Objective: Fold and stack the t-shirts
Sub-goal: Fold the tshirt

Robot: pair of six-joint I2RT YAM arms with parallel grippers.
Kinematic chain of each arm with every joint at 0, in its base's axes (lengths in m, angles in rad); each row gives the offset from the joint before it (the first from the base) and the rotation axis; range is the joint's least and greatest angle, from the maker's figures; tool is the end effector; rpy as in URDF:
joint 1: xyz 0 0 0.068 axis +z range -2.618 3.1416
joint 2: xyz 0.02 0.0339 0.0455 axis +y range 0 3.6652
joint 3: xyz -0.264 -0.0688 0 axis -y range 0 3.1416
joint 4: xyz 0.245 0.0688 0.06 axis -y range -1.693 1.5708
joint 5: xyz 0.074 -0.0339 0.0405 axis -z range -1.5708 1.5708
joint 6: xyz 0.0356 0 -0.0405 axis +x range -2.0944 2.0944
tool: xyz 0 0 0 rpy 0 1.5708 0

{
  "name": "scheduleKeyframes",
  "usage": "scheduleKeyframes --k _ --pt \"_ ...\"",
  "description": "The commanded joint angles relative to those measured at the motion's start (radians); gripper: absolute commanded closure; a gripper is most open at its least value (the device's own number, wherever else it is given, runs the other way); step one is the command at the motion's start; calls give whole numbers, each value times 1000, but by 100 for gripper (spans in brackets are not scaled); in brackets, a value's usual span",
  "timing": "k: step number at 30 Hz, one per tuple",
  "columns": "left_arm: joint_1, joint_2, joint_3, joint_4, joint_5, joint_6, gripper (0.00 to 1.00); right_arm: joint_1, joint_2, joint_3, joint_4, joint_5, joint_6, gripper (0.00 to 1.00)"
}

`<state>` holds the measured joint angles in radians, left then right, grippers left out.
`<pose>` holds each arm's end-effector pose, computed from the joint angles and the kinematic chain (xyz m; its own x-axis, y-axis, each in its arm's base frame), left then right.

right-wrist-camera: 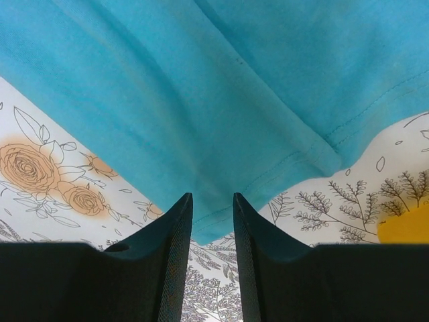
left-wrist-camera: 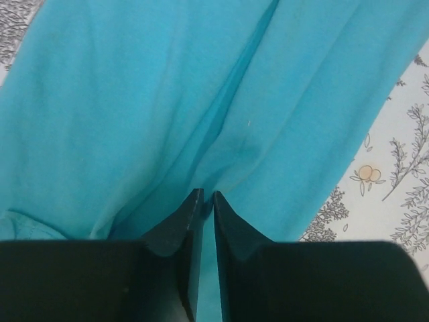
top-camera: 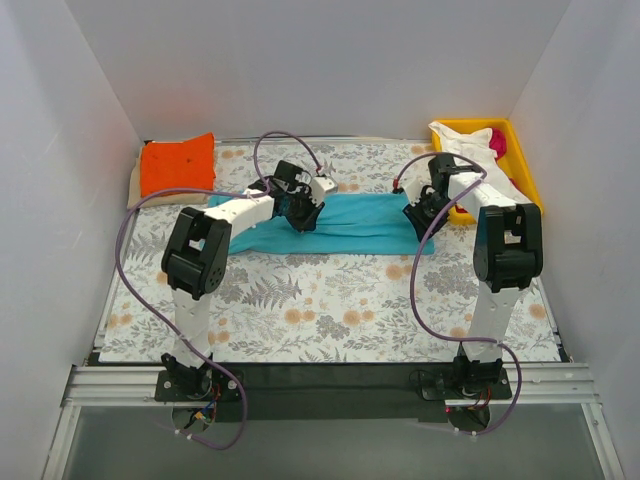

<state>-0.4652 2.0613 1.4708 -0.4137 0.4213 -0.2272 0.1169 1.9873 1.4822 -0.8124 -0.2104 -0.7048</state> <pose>0.3853 -0.2097 0.1700 -0.8711 0.2072 -0.4452 0.4201 0.7839 -0.4571 0.3939 0.0537 0.1835 -0.6248 -0.7113 -0.3219 -0.7494 0.6621 -0.0083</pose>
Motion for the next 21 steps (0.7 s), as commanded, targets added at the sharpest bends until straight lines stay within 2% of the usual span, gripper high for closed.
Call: scheduleKeyframes --k 1,3,4,15,16,17,21 --pt "-4 -18 48 44 -36 -4 88 -6 -5 -14 -1 3 5 68" --pt "-3 -23 40 61 -44 -9 99 -5 -5 -20 1 5 5 69" --pt "-3 -21 39 78 -50 -15 100 -6 -5 -22 2 5 5 69" --pt "3 52 43 165 -174 -57 100 -5 -27 -48 7 13 1 69" --pt "3 57 46 164 -177 -58 98 -6 -30 -46 5 9 4 69" --pt "3 63 49 164 -179 -66 89 -5 -33 -45 5 6 7 70" --pt "10 11 71 118 -155 -116 71 -2 -65 -8 -1 -49 27 70"
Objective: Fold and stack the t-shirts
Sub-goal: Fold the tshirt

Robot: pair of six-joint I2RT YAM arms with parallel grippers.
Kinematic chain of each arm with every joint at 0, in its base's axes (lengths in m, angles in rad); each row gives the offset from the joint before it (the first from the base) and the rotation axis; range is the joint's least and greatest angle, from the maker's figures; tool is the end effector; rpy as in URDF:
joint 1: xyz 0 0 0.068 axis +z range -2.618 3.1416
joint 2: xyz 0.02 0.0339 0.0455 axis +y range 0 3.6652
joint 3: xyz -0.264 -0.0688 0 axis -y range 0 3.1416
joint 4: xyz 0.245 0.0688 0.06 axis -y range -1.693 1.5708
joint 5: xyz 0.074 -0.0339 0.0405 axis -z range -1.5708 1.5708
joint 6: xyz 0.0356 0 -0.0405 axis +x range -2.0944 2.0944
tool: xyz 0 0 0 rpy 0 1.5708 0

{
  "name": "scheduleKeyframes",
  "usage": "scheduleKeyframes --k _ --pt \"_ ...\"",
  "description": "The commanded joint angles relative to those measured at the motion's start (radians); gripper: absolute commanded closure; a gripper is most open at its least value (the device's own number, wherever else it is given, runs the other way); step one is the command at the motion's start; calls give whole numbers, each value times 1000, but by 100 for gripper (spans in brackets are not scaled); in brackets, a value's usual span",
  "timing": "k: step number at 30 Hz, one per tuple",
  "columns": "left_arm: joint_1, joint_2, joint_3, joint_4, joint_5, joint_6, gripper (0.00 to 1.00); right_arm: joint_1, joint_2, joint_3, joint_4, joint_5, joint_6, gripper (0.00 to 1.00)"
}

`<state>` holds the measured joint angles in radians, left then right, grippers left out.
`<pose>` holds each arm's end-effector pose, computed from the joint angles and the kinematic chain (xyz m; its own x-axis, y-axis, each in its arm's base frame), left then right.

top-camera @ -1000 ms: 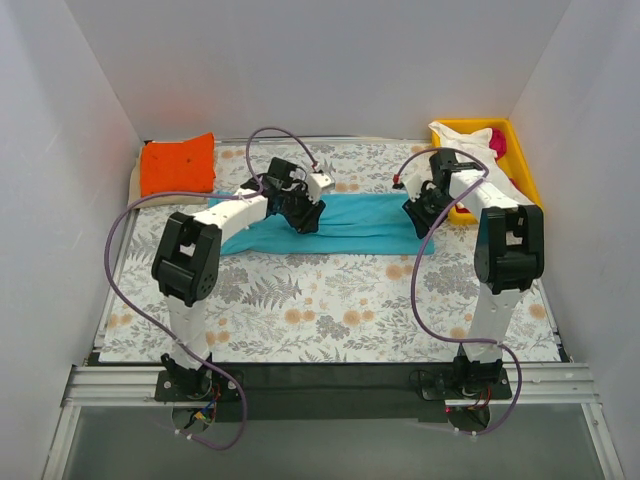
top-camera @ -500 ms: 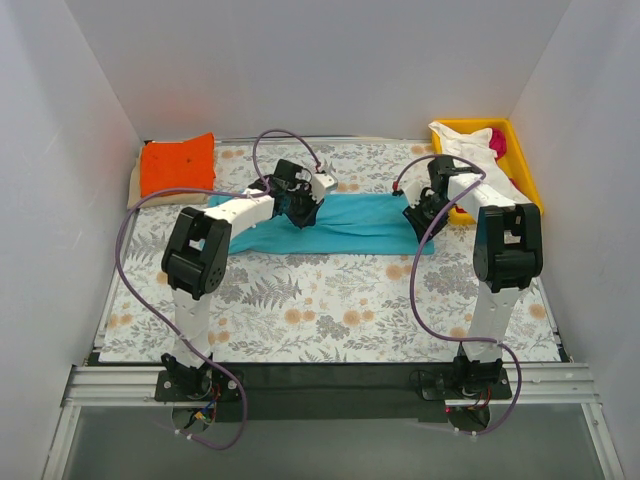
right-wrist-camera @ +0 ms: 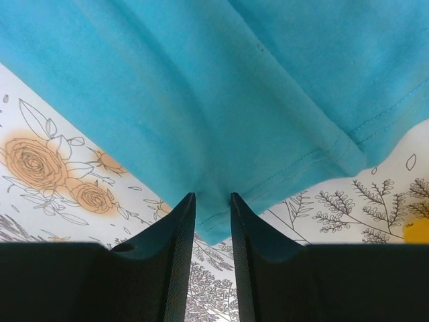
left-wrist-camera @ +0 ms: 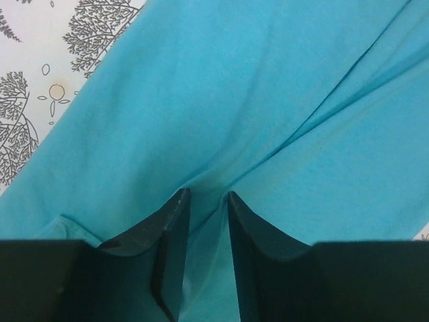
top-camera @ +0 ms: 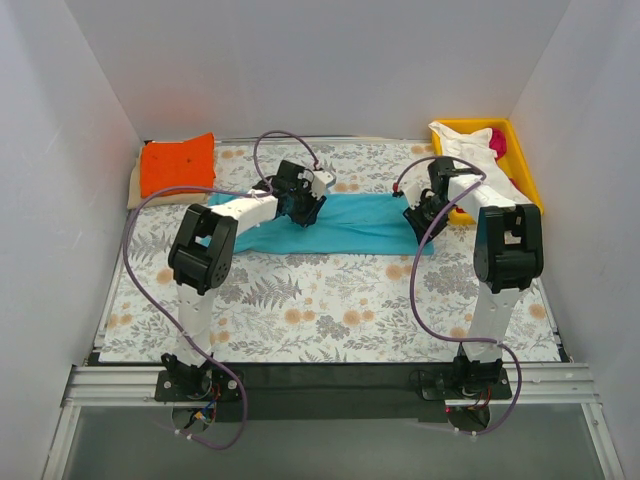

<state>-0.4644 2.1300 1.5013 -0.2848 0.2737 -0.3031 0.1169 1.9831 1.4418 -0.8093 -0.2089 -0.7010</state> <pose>0.4067 -0.2145 0.1560 -0.8483 0.1035 -0.5193 0.3412 0.8568 -0.3866 0.3869 0.0529 0.1744 -0.6380 -0.7102 -0.2974 -0.7467 0.6650 0.0138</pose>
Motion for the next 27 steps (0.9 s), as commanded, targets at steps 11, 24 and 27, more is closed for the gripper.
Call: scheduleKeyframes --k 11,24,27 --pt "191 -350 -87 -217 -5 -316 68 30 48 209 -1 -58 69 74" --pt "326 -432 -314 -202 -93 -442 73 64 59 34 24 20 60 84" --pt "336 -435 -329 -206 -123 -455 74 81 -33 -148 25 5 35 86"
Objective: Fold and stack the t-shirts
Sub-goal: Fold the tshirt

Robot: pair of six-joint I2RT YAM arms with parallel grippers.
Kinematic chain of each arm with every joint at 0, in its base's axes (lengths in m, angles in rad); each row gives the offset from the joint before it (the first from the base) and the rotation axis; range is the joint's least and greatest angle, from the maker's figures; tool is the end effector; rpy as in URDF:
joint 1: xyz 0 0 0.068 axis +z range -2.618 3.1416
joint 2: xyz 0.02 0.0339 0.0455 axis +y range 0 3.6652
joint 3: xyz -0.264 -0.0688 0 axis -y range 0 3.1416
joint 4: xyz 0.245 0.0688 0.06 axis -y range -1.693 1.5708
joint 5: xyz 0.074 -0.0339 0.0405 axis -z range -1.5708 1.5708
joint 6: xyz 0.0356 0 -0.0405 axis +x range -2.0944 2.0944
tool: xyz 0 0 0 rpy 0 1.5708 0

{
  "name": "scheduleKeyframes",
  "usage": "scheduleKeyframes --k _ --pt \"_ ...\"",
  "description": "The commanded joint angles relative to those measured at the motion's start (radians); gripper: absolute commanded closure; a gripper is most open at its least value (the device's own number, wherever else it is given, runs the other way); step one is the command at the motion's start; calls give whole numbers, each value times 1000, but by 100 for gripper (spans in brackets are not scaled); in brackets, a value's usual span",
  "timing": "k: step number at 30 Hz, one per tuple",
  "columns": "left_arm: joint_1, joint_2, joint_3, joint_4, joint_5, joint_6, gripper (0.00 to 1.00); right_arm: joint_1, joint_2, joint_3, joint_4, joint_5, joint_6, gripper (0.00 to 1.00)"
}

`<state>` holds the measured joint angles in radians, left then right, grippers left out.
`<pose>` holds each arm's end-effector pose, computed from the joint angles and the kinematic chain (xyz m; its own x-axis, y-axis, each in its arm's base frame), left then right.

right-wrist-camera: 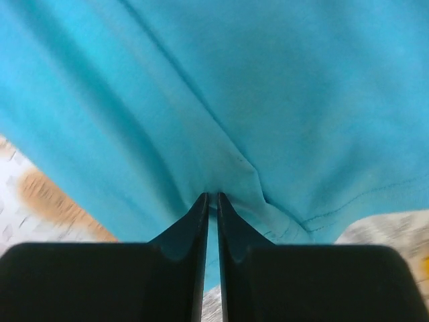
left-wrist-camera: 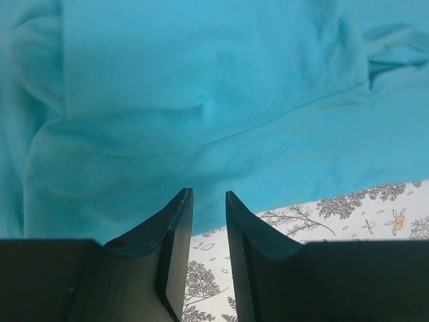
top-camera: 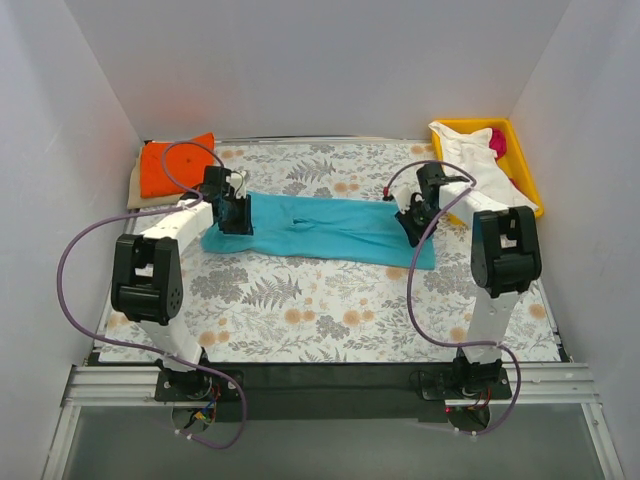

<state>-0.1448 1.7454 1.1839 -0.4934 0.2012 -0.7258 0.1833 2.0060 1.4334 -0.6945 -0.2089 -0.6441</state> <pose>0.3541 -0.0588 0.1991 -0.8024 -0.5402 -0.2536 -0.3926 0.7979 -0.4575 0.3942 0.0806 0.1667 -0.6066 -0.7099 -0.3580 -0.7547 0.6557 -0.0213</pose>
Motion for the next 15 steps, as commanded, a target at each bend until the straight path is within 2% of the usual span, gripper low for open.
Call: scheduleKeyframes --k 1,2,6,11,15 --pt "17 -50 -18 3 -62 -35 74 22 -140 -190 -89 -4 -29 86" --pt "17 -49 -21 4 -63 -35 74 47 -182 -287 -95 -13 -32 86" --pt "17 -18 -9 12 -2 -17 74 156 -358 -439 -158 -56 -66 87" --pt "16 58 51 27 24 0 75 154 -437 -369 -246 -122 -60 84" --pt "5 147 114 70 -19 17 75 128 -386 -275 -240 -118 -58 83"
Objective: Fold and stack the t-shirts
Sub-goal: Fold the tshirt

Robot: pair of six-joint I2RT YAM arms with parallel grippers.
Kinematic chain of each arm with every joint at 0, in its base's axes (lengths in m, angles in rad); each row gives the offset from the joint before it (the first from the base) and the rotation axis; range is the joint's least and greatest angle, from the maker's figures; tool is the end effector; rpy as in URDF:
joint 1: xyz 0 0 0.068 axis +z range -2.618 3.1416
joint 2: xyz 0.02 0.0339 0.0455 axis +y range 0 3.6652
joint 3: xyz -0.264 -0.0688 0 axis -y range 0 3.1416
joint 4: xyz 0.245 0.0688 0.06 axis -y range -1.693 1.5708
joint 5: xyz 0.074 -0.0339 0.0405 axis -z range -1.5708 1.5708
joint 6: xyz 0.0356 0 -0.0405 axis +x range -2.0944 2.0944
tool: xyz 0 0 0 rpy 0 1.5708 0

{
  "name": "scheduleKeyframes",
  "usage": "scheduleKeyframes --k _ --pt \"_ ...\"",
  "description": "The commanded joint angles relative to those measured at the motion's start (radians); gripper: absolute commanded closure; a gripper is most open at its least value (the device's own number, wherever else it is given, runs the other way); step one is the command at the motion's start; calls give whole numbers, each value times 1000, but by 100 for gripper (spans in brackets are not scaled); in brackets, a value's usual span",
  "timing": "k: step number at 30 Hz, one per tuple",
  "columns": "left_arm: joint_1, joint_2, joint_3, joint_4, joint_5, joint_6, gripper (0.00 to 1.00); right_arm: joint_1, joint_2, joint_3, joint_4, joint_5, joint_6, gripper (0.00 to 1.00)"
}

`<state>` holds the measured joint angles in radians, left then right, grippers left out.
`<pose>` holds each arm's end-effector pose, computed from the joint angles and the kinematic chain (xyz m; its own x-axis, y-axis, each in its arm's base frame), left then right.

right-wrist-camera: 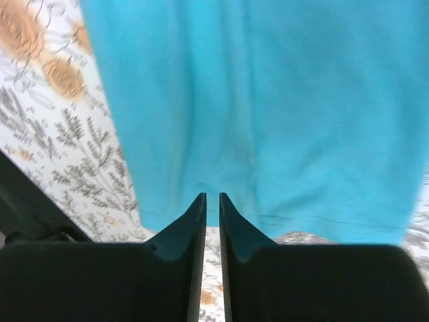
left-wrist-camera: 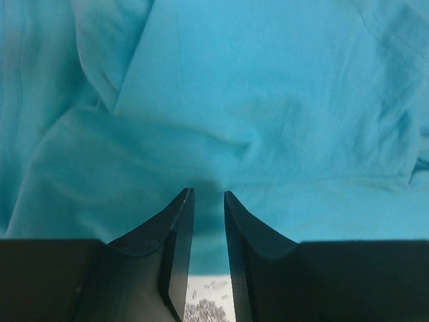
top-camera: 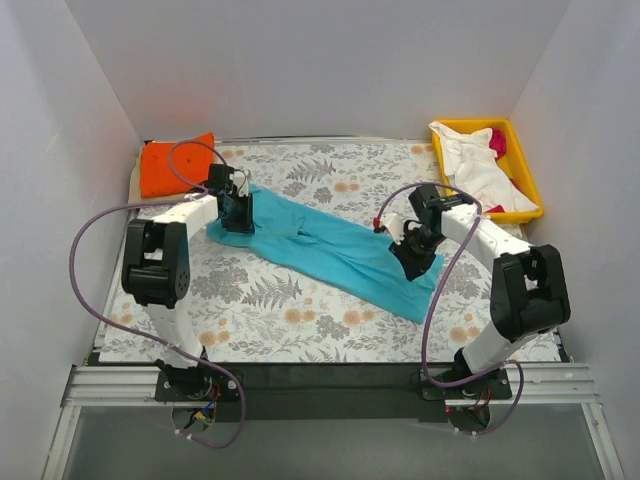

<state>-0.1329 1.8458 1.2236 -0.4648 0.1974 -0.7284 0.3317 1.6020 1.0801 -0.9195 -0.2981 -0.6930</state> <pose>0.3722 -0.0568 0.1771 -0.8015 -0.5514 -0.2315 -0.4196 0.7944 -0.4392 0.2656 0.1025 0.2001 -0.4996 -0.8179 -0.2853 -0.8660 0.4795 0.1416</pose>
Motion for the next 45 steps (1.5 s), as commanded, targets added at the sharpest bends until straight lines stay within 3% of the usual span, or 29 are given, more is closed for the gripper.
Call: scheduleKeyframes --k 1,8,15,20,23,28,31,40,45 --pt "-8 74 97 38 -38 9 75 -22 39 101 -10 -23 -10 83" --pt "-37 308 329 17 -27 41 77 -54 199 127 91 42 19 84" --pt "-122 549 651 3 5 129 76 -43 317 119 126 -2 64 84" --pt "-143 693 864 15 -56 155 73 76 312 57 162 -45 99 85" --pt "-132 704 910 50 -36 147 72 171 300 41 160 -108 145 85" --pt "-123 629 887 92 66 138 69 349 230 -8 154 -261 210 86" --pt "-123 552 854 91 127 115 65 383 164 9 148 -354 231 82" --pt "-137 328 593 92 129 84 62 346 96 89 117 -204 159 77" --pt "-155 362 556 84 128 75 64 334 180 55 189 -202 174 79"
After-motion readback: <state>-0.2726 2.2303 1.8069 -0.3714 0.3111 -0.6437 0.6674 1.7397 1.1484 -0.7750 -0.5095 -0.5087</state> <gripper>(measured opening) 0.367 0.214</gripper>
